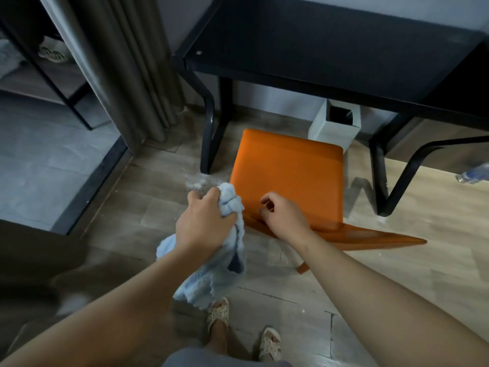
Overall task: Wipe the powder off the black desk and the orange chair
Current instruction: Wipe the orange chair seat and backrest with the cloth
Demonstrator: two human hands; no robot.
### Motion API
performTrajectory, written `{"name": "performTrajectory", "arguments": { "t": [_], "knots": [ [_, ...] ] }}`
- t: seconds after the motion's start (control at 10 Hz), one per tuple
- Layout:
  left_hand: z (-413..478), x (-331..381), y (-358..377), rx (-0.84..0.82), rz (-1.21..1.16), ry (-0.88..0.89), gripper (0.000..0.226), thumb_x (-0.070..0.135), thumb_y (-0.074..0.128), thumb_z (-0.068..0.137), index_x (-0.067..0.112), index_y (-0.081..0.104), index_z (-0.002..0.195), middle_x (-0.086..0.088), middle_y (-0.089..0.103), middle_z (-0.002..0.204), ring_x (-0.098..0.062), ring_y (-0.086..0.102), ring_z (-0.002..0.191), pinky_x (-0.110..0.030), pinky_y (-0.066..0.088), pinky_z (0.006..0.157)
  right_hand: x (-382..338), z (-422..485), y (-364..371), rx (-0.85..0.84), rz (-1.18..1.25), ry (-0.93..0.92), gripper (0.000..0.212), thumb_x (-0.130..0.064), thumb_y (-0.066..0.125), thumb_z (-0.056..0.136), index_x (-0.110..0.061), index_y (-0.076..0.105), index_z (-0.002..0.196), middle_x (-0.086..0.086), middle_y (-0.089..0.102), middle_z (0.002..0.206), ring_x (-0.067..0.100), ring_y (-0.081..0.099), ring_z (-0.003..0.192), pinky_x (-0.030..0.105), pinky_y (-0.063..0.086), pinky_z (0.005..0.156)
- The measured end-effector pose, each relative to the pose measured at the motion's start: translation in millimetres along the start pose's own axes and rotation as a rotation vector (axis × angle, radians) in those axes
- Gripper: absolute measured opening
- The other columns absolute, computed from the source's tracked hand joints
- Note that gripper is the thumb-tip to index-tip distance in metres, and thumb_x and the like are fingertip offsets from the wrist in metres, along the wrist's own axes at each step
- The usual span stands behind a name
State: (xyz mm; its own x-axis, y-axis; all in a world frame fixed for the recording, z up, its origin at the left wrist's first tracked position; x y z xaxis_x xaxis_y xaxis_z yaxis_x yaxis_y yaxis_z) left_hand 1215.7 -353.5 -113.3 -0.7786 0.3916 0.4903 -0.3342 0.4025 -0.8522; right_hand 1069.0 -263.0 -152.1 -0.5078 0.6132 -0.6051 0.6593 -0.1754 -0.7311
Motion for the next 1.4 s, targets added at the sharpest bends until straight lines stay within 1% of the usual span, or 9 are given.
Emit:
{"name": "performTrajectory", "arguments": {
  "t": [0.2,0.4,0.5,0.6,0.8,1.0,1.2,1.3,1.4],
  "knots": [
    [-54.2,48.0,21.5,-0.038,-0.209,0.056,0.023,0.038,0.058,0.082,0.028,0.049,0.101,0.003,0.047,0.104,-0.017,0.057,0.087,-0.036,0.05,0.078,8.5,-67.5,-43.5,0.254,0.38,-0.226,0.035,-0.042,0.047,0.094,-0.022,0.053,0.123,-0.012,0.057,0.107,0.003,0.056,0.097,0.019,0.043,0.083],
    [-76.8,67.7,85.2,-0.279,-1.286,-0.304,0.078,0.039,0.067,0.062,0.013,0.047,0.132,-0.009,0.06,0.119,-0.015,0.062,0.095,-0.031,0.051,0.079,14.8,-112.4,-33.8,0.174,0.486,-0.367,0.063,-0.059,0.051,0.076,-0.049,0.022,0.131,-0.009,0.028,0.149,-0.008,0.025,0.134,0.006,0.023,0.106],
    [-100.4,98.5,95.9,-0.479,-1.493,-0.43,0.044,0.004,0.052,0.09,0.001,0.046,0.134,0.014,0.052,0.111,0.013,0.053,0.094,0.005,0.033,0.079,28.2,-120.0,-34.2,0.179,0.463,-0.361,0.076,-0.056,0.062,0.069,-0.05,0.022,0.132,-0.011,0.022,0.152,-0.017,0.02,0.13,-0.006,0.017,0.096],
    [-105.1,111.0,80.5,-0.393,-1.335,-0.314,0.041,-0.005,0.047,0.093,0.011,0.047,0.131,0.009,0.054,0.117,0.01,0.055,0.1,0.011,0.026,0.076,38.7,-123.0,-45.3,0.221,0.394,-0.337,0.072,-0.046,0.063,0.072,-0.041,0.032,0.136,-0.014,0.028,0.141,-0.002,0.032,0.124,-0.007,0.022,0.089],
    [-95.5,85.0,112.1,-0.276,-1.06,-0.408,0.028,0.044,0.047,0.095,0.019,0.057,0.105,-0.008,0.066,0.102,-0.024,0.063,0.096,-0.041,0.051,0.086,64.9,-116.6,-60.0,0.302,-0.276,-0.332,0.055,-0.02,0.063,0.082,-0.043,0.038,0.124,0.003,0.044,0.131,0.03,0.049,0.106,0.039,0.049,0.074],
    [-76.8,69.4,109.6,-0.085,-0.974,-0.474,0.023,0.032,0.049,0.097,0.022,0.041,0.116,-0.002,0.054,0.104,-0.022,0.058,0.095,-0.039,0.051,0.081,138.5,-130.8,-100.5,0.385,-0.488,-0.181,0.077,-0.015,0.088,0.047,-0.031,0.05,0.113,0.011,0.061,0.101,0.032,0.06,0.075,0.033,0.049,0.045],
    [-81.3,52.4,125.1,-0.035,-1.043,-0.684,0.032,0.022,0.056,0.093,0.015,0.04,0.12,-0.005,0.052,0.091,-0.02,0.057,0.081,-0.039,0.054,0.081,258.3,-182.6,-167.2,0.628,-0.192,0.475,0.054,-0.014,0.06,0.086,-0.021,0.044,0.137,0.02,0.036,0.134,0.042,0.04,0.115,0.047,0.043,0.087],
    [-83.9,49.6,134.5,-0.034,-1.057,-0.755,0.05,0.028,0.061,0.09,0.019,0.035,0.132,-0.01,0.052,0.115,-0.023,0.056,0.092,-0.043,0.052,0.084,292.4,-211.8,-163.3,0.658,0.03,0.711,0.055,-0.012,0.054,0.089,-0.02,0.036,0.14,0.024,0.03,0.135,0.047,0.038,0.115,0.05,0.038,0.093],
    [-84.3,51.2,142.8,-0.049,-1.062,-0.788,0.067,0.037,0.064,0.086,0.023,0.026,0.139,-0.013,0.046,0.132,-0.028,0.055,0.106,-0.049,0.049,0.093,281.6,-201.4,-141.1,0.6,0.208,0.66,0.066,-0.015,0.058,0.089,-0.03,0.027,0.145,0.021,0.026,0.14,0.046,0.043,0.116,0.044,0.04,0.095]
  ]
}}
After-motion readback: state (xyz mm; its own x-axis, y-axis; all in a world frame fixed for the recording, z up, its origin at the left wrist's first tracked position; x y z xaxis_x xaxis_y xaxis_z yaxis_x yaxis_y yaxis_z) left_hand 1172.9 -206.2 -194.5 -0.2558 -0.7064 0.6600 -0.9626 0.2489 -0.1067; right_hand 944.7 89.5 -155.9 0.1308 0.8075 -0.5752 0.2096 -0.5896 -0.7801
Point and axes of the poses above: each hand's wrist, its own z-axis towards the middle knuckle, its own y-axis out of the palm, x = y × z, the point moved 10 cm from there along z, towards the middle knuckle
